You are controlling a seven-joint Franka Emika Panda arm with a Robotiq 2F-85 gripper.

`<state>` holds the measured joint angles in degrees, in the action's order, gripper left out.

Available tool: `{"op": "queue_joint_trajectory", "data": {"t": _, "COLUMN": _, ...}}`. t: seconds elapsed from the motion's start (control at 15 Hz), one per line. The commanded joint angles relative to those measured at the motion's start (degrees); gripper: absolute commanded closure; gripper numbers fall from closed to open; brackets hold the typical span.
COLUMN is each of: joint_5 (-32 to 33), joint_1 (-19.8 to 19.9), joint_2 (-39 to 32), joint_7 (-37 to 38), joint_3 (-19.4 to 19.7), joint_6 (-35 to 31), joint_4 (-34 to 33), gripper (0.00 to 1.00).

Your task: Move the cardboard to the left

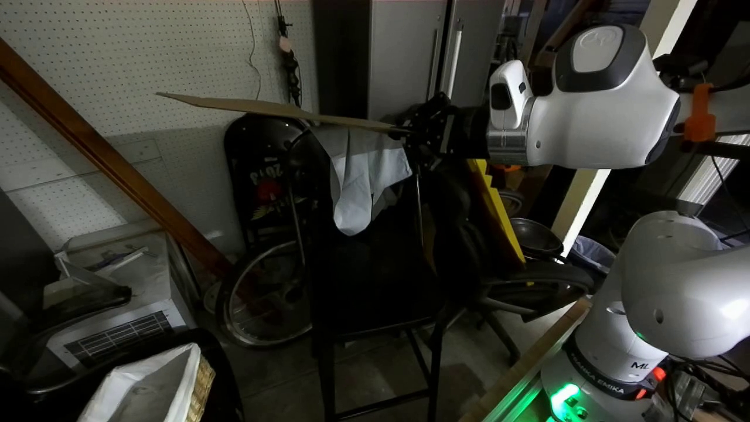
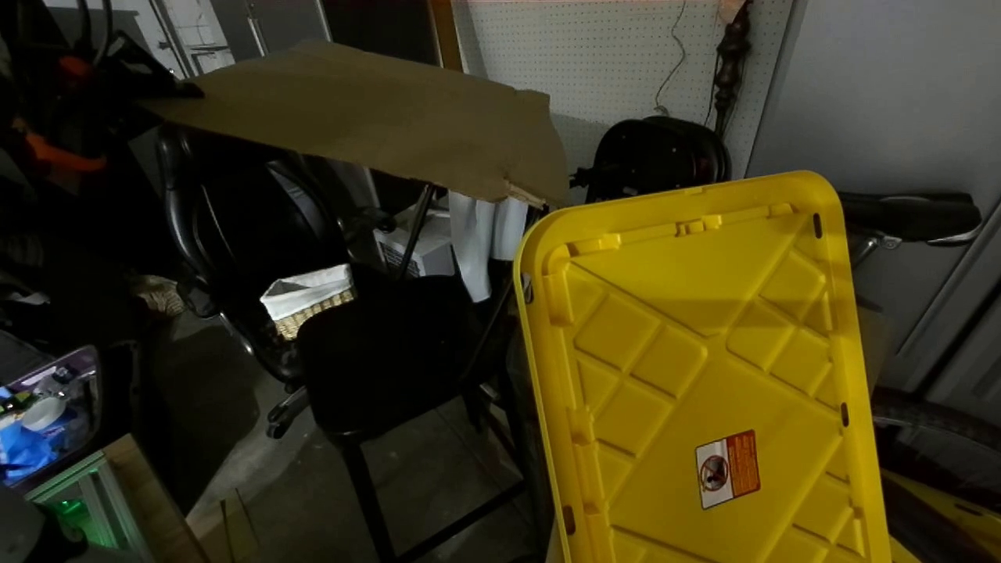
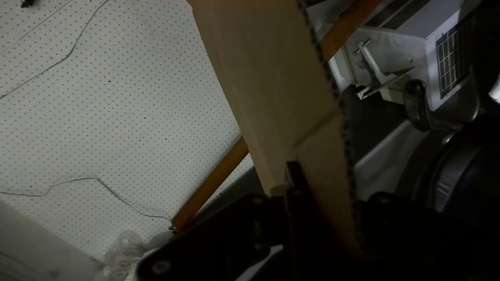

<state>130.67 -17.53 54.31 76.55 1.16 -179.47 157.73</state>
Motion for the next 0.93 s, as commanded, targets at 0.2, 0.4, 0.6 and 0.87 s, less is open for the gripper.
{"op": "queue_joint_trajectory", "data": {"t": 0.2, "joint_5": 0.77, "joint_1": 3.91, "joint_2": -5.94, "joint_7": -3.96, "joint_3": -7.84, "joint_6": 4.72, "joint_4": 0.15, "gripper": 0.99}}
{"op": "queue_joint_trajectory", "data": {"t": 0.4, "joint_5": 3.78, "joint_1": 0.85, "joint_2": -7.69, "joint_7": -5.08, "joint_3": -10.02, "joint_6": 4.68, "joint_4": 0.46, "gripper": 0.99}}
{"op": "queue_joint_trajectory", "data": {"t": 0.6, "joint_5": 9.91, "joint_1": -3.94, "joint_2": -7.79, "joint_7": -4.16, "joint_3": -9.93, "joint_6": 3.56, "joint_4": 0.53, "gripper": 0.99}}
{"op": "queue_joint_trajectory", "data": {"t": 0.87, "joint_5": 17.53, "joint_1": -10.24, "joint_2": -7.06, "joint_7": -1.28, "joint_3": -7.74, "joint_6": 2.57, "joint_4": 0.52, "gripper": 0.99}}
